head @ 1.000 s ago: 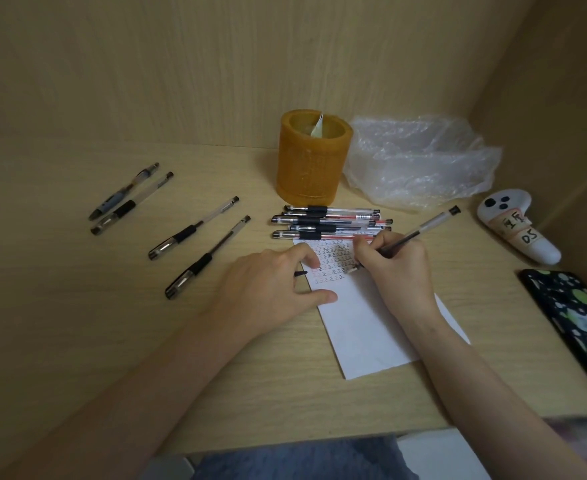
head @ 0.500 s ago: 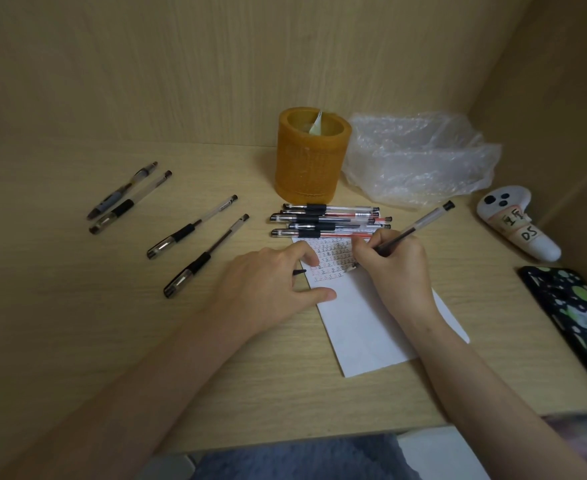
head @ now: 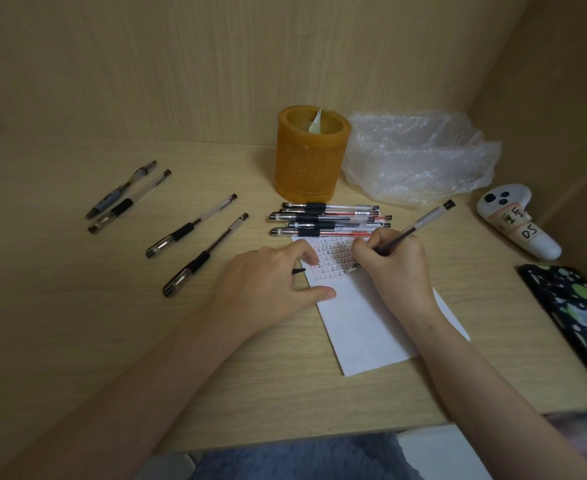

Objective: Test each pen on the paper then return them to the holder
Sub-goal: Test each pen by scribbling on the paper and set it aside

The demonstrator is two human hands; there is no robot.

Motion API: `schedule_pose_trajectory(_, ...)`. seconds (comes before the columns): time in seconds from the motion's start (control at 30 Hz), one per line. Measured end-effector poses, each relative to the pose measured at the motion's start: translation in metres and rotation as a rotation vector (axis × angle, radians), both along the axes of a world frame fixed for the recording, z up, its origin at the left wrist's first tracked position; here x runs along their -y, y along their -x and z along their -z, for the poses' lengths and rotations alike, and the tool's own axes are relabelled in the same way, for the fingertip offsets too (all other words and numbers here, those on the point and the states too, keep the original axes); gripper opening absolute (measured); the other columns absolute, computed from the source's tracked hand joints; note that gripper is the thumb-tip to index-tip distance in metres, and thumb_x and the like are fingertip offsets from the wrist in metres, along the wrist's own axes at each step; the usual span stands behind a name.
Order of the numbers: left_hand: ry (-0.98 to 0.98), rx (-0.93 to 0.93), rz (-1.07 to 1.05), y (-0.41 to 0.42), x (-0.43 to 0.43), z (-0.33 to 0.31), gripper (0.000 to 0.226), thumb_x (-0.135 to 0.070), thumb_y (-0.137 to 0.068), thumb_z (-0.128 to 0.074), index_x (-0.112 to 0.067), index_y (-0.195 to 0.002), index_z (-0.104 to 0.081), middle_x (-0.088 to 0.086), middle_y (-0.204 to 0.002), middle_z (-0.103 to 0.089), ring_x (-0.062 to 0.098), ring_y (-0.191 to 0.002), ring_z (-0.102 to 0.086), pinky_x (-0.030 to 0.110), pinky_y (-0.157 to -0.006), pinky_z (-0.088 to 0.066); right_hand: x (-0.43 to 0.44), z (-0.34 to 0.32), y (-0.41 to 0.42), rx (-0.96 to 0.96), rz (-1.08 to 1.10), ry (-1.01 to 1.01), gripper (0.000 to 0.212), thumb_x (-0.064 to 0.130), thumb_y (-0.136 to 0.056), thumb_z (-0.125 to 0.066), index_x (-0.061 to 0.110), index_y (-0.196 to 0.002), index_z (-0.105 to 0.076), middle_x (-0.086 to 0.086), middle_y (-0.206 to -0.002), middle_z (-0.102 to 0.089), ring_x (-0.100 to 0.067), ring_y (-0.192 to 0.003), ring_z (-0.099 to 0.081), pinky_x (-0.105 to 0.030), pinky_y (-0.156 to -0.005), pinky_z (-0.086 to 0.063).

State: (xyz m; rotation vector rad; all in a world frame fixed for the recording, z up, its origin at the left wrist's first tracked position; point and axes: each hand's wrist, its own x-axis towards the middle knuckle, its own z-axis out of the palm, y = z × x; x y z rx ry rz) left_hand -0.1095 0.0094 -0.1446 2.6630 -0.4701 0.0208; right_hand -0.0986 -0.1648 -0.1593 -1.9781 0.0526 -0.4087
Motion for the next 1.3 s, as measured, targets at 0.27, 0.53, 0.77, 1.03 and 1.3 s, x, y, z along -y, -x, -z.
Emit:
schedule_pose_trajectory(0.27, 0.004, 0.003, -0.004, 0.0003, -0.0008, 0.0010, 0.047, -0.069, -0.071, -0.057, -0.039, -0.106, -0.051, -0.011, -0.048, -0.044, 0.002, -0.056, -0.051, 0.033, -0.072, -0.052, 0.0005, 0.0003, -0.0003, -0.011, 0.009, 0.003, 0.026, 0.007, -0.081, -0.063, -0.005, -0.060, -0.056, -0.009, -0.053, -0.049, -0.008, -0.049, -0.039, -0.015, -0.046, -0.031)
schedule_pose_trajectory(0.53, 0.011, -0.009, 0.005, 0.0006, -0.0001, -0.0003, 0.047, -0.068, -0.072, -0.057, -0.038, -0.107, -0.052, -0.010, -0.046, -0.044, 0.004, -0.063, -0.057, 0.033, -0.074, -0.052, 0.0010, 0.0003, -0.0007, -0.010, 0.011, -0.016, 0.024, 0.009, -0.081, -0.064, -0.007, -0.063, -0.057, -0.025, -0.059, -0.053, -0.012, -0.054, -0.043, -0.020, -0.049, -0.033)
schedule_pose_trajectory(0.77, 0.014, 0.000, 0.001, 0.0007, -0.0003, 0.0001, 0.046, -0.068, -0.072, -0.057, -0.038, -0.106, -0.052, -0.009, -0.048, -0.046, 0.004, -0.061, -0.056, 0.033, -0.073, -0.052, -0.0007, -0.0017, 0.0017, -0.018, -0.007, 0.015, 0.027, 0.007, -0.081, -0.064, -0.005, -0.058, -0.057, -0.019, -0.056, -0.053, -0.009, -0.050, -0.041, -0.016, -0.048, -0.033)
schedule_pose_trajectory(1.03, 0.017, 0.007, -0.001, 0.0012, -0.0005, -0.0008, 0.047, -0.069, -0.071, -0.057, -0.038, -0.106, -0.051, -0.010, -0.048, -0.046, 0.002, -0.057, -0.053, 0.032, -0.072, -0.053, 0.0002, -0.0006, 0.0001, -0.019, -0.009, 0.021, 0.025, 0.008, -0.081, -0.063, -0.006, -0.061, -0.059, -0.027, -0.064, -0.059, -0.015, -0.055, -0.046, -0.023, -0.052, -0.036)
schedule_pose_trajectory(1.3, 0.008, 0.005, -0.001, 0.0018, -0.0004, -0.0019, 0.047, -0.069, -0.071, -0.057, -0.039, -0.107, -0.051, -0.011, -0.051, -0.048, 0.003, -0.063, -0.056, 0.031, -0.071, -0.052, 0.0002, -0.0020, 0.0014, -0.005, -0.003, 0.015, 0.026, 0.004, -0.080, -0.063, -0.005, -0.058, -0.053, -0.009, -0.052, -0.046, -0.008, -0.049, -0.038, -0.016, -0.046, -0.030)
